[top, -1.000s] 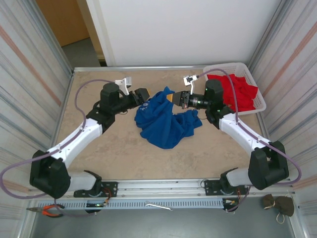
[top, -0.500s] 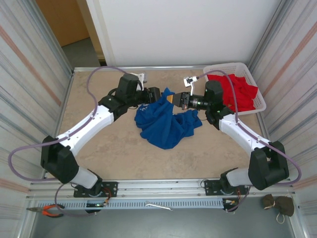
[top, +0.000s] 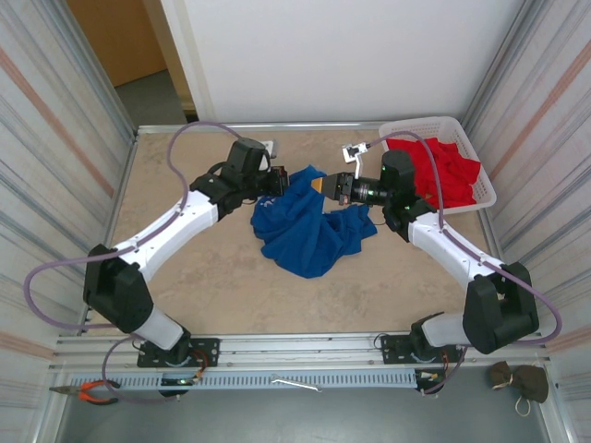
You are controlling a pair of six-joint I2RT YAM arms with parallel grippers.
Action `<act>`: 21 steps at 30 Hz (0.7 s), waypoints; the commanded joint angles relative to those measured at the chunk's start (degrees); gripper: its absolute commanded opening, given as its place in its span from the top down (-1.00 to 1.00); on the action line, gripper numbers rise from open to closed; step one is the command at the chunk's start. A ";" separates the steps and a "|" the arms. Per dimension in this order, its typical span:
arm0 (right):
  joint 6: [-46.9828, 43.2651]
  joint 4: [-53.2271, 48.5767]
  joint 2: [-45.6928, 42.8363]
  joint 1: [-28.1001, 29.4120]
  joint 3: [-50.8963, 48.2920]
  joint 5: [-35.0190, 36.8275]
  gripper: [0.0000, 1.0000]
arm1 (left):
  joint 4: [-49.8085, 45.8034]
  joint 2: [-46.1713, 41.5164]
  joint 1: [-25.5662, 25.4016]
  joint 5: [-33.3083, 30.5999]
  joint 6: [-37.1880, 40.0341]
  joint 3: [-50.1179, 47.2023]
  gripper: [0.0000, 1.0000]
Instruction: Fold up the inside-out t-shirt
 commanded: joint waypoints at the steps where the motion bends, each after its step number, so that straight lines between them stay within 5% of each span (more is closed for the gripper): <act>1: -2.62 -3.49 1.60 -1.61 -0.58 3.03 1.00 | 1.18 -6.42 -0.07 0.00 1.47 2.12 1.00; 3: -1.96 -4.04 3.19 -3.07 -0.60 4.64 1.00 | 3.34 -8.82 0.03 2.17 0.64 1.44 1.00; 6: -1.71 -7.17 4.49 -4.84 0.56 7.12 0.00 | 6.99 -11.67 0.10 5.55 -1.47 -0.04 1.00; 7: -1.84 -8.24 4.13 -5.12 0.92 7.64 -0.15 | 7.29 -12.07 0.11 6.51 -2.01 0.02 1.00; 14: -5.80 -20.26 -5.62 -1.74 2.29 16.09 -0.29 | 8.72 -12.53 0.47 10.58 -4.25 -0.32 1.00; 21: -8.11 -27.39 -10.64 7.88 5.32 31.41 -0.48 | 9.02 -12.58 0.64 11.71 -4.89 -0.21 1.00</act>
